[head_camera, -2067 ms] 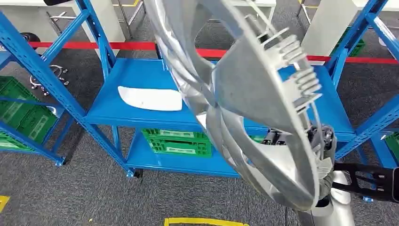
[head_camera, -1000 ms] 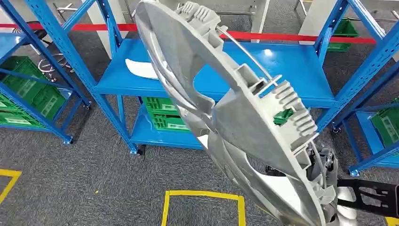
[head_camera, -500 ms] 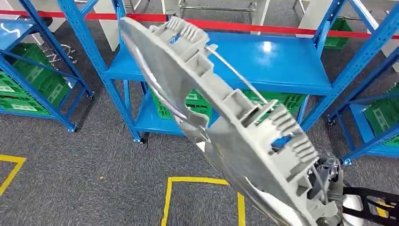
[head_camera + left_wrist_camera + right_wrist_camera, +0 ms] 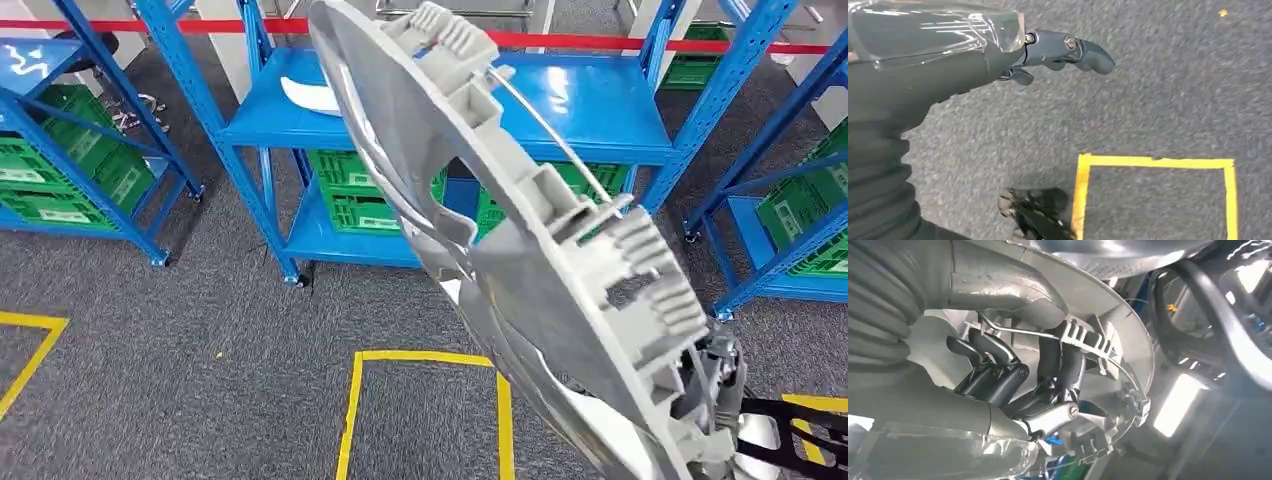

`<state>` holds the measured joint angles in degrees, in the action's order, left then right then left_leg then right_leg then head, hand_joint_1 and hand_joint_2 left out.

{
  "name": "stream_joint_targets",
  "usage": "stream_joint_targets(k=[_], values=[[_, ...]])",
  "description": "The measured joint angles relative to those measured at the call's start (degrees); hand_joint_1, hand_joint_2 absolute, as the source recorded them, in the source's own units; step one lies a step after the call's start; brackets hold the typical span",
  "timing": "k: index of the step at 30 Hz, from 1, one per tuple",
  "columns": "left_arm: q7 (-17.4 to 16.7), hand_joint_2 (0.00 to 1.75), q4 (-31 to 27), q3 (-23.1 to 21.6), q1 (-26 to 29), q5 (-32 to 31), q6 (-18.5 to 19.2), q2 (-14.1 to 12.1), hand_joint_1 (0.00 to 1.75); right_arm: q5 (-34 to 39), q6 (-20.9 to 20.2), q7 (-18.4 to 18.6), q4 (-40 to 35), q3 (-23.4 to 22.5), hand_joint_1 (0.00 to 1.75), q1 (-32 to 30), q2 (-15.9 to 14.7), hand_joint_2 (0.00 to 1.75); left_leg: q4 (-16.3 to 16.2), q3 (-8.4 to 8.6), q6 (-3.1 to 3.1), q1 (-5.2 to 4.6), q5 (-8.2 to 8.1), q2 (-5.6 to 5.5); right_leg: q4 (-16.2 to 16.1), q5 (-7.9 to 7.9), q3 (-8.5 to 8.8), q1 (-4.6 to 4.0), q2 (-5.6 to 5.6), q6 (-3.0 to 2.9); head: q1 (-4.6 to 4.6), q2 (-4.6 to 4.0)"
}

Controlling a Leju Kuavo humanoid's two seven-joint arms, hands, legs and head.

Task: Take the parts from the cabinet and place them on the table.

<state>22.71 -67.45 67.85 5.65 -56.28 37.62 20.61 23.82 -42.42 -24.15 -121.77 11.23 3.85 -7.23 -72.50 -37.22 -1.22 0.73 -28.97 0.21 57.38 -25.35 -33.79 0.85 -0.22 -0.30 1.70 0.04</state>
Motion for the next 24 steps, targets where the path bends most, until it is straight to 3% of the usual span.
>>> stream_joint_targets(k=[1,2,3,4,6,7,8,9,10,11,12,13,14,15,16,17,18,19,20,21,23,24], values=[[-0.39,1.75,0.00,0.50,-0.18,-0.24,0.17,0.02,0.00,0.07,0.26,0.39,-0.28,0.02,1.75,0.04,0.13,1.75,4.68,3.74,0.41,-0.04,1.29,-0.11,-0.01,0.59,-0.65,-0.10,0.04,0.13,0.02,0.00],[-0.88,1.75,0.00,0.87,-0.47,-0.39,0.26,0.04,0.00,0.09,0.30,0.57,-0.53,0.02,1.75,0.12,0.15,1.75,10.05,7.88,0.93,-0.20,0.85,-0.39,0.01,1.08,-0.84,-0.10,0.05,0.22,-0.02,0.00],[-1.23,1.75,0.00,1.25,-0.59,-0.77,0.26,-0.05,0.00,0.09,0.33,0.81,-0.79,0.00,1.75,0.17,0.22,1.75,15.01,11.00,1.66,-0.46,-1.83,-0.58,0.02,1.48,-1.04,-0.23,0.04,0.69,-0.04,0.00],[-1.53,1.75,0.02,1.53,-0.62,-0.83,0.19,-0.04,0.00,0.00,0.35,0.98,-0.92,-0.02,1.75,0.38,0.22,1.75,16.70,11.82,1.66,-0.74,-2.25,-0.56,-0.13,1.90,-1.08,0.03,-0.10,0.98,-0.13,0.00],[-3.17,1.75,0.04,2.16,-0.64,-0.92,-0.75,-0.02,0.00,-0.37,1.01,1.42,-1.25,-0.07,1.75,0.63,0.42,1.75,16.57,11.00,2.57,-1.49,-1.33,-0.53,-0.53,3.14,-1.35,0.58,-0.20,1.93,0.18,0.00],[-4.44,1.75,0.04,2.40,-0.51,-0.76,-1.32,-0.05,0.00,-0.57,1.47,1.75,-1.53,-0.15,1.75,0.59,0.44,1.75,17.27,10.37,3.13,-1.57,-0.22,-0.40,-0.91,3.77,-1.55,0.43,-0.14,2.29,0.02,0.00],[-5.62,1.75,0.09,2.45,-0.39,-0.24,-1.86,0.02,0.00,-0.66,1.81,2.23,-1.64,-0.28,1.75,0.62,0.35,1.75,17.95,10.04,3.54,-1.11,0.89,0.05,-0.07,2.52,-2.07,0.57,-0.06,1.85,0.08,0.00],[-6.33,1.75,0.15,2.42,-0.39,0.24,-2.32,0.07,0.00,-0.72,2.16,2.58,-1.75,-0.46,1.75,0.75,0.22,1.75,18.04,8.88,4.16,-1.21,1.76,0.07,2.61,-1.25,-3.28,0.41,-0.01,1.02,-0.18,0.00],[-6.88,1.75,0.24,2.45,-0.29,0.44,-2.47,0.07,0.00,-0.74,2.23,2.71,-1.77,-0.57,1.75,0.77,0.20,1.75,18.01,8.14,4.42,-1.24,2.39,0.08,5.56,-3.99,-4.06,0.46,-0.01,0.55,-0.33,0.00],[-7.28,1.75,0.35,2.36,-0.05,0.72,-2.65,0.13,0.00,-0.70,2.25,2.88,-1.75,-0.70,1.75,0.74,0.04,1.75,17.97,7.05,4.46,-1.33,3.29,0.12,10.29,-7.20,-5.11,0.47,0.02,0.30,-0.33,0.00],[-7.48,1.75,0.44,2.12,0.26,1.29,-2.84,0.17,0.00,-0.68,2.25,2.95,-1.75,-0.81,1.75,0.72,-0.18,1.75,17.92,6.25,4.49,-1.41,4.09,0.16,14.32,-8.79,-5.81,0.47,0.05,0.55,-0.35,0.00],[-8.00,1.75,0.52,1.83,0.59,2.28,-3.11,0.22,0.00,-0.52,2.25,2.93,-1.73,-0.96,1.75,0.64,-0.39,1.75,17.87,5.15,4.45,-1.45,4.90,0.19,17.13,-8.77,-5.88,0.55,0.05,1.23,-0.42,0.00],[-8.66,1.75,0.59,1.33,0.99,3.66,-3.59,0.28,0.00,-0.35,2.21,2.93,-1.70,-1.16,1.75,0.59,-0.66,1.75,17.75,3.99,4.36,-1.44,5.76,0.21,17.77,-7.15,-5.06,0.59,0.03,2.22,-0.37,0.00],[-9.20,1.75,0.61,0.76,1.53,4.93,-3.96,0.31,0.00,-0.24,2.16,2.88,-1.70,-1.20,1.75,0.61,-0.85,1.75,17.49,2.77,4.17,-1.35,6.50,0.27,16.10,-5.00,-3.08,0.64,0.03,3.22,-0.42,0.00],[-9.62,1.75,0.61,0.06,1.87,6.24,-4.27,0.31,0.00,-0.15,2.12,2.77,-1.70,-1.20,1.75,0.64,-1.03,1.75,17.01,1.61,3.93,-1.23,7.03,0.29,12.47,-3.48,-0.24,0.73,0.02,3.86,-0.39,0.00],[-10.10,1.75,0.61,-0.62,2.25,7.26,-4.55,0.31,0.00,-0.15,2.08,2.56,-1.70,-1.27,1.75,0.72,-1.29,1.75,16.14,0.58,3.64,-1.22,7.42,0.28,7.25,-3.37,3.59,0.83,0.00,3.93,-0.44,0.00],[-10.43,1.75,0.46,-1.33,2.70,7.79,-4.70,0.28,0.00,-0.15,2.08,2.40,-1.68,-1.36,1.75,0.99,-1.42,1.75,15.09,-0.47,3.35,-1.52,7.60,0.25,1.62,-5.49,7.68,0.79,0.02,3.36,-0.57,0.00],[-10.60,1.75,0.39,-1.82,3.05,8.44,-4.81,0.31,0.00,-0.09,2.08,2.14,-1.68,-1.47,1.75,1.06,-1.46,1.75,14.42,-1.05,3.06,-1.55,7.93,0.22,-1.47,-7.38,8.97,0.52,0.18,2.39,-0.35,0.00],[-10.86,1.75,0.28,-2.28,3.36,8.85,-5.05,0.28,0.00,-0.09,2.08,2.05,-1.64,-1.53,1.75,0.93,-1.53,1.75,14.36,-1.11,2.75,-1.56,8.46,0.25,-1.01,-7.26,8.07,0.52,0.11,2.30,-0.44,0.00],[-10.95,1.75,0.04,-2.78,3.60,9.31,-5.25,0.28,0.00,-0.07,2.08,1.99,-1.57,-1.57,1.75,0.99,-1.60,1.75,14.53,-1.24,2.48,-1.36,9.06,0.25,-0.60,-6.98,7.77,0.16,0.12,1.81,-0.48,0.00],[-11.12,1.75,-0.37,-3.50,4.16,9.69,-5.27,0.24,0.00,-0.09,2.18,1.90,-1.46,-1.64,1.75,1.16,-1.62,1.75,14.27,-1.86,1.82,-0.98,9.25,0.13,-0.70,-5.78,6.76,0.72,-0.09,0.65,-0.57,0.00],[-11.17,1.75,-0.53,-3.83,4.56,9.99,-5.29,0.35,0.00,-0.15,2.25,1.86,-1.44,-1.66,1.75,1.21,-1.62,1.75,12.71,-2.38,1.27,-0.87,5.71,0.02,-0.70,-5.00,6.02,0.66,-0.12,0.13,-0.28,0.00]])
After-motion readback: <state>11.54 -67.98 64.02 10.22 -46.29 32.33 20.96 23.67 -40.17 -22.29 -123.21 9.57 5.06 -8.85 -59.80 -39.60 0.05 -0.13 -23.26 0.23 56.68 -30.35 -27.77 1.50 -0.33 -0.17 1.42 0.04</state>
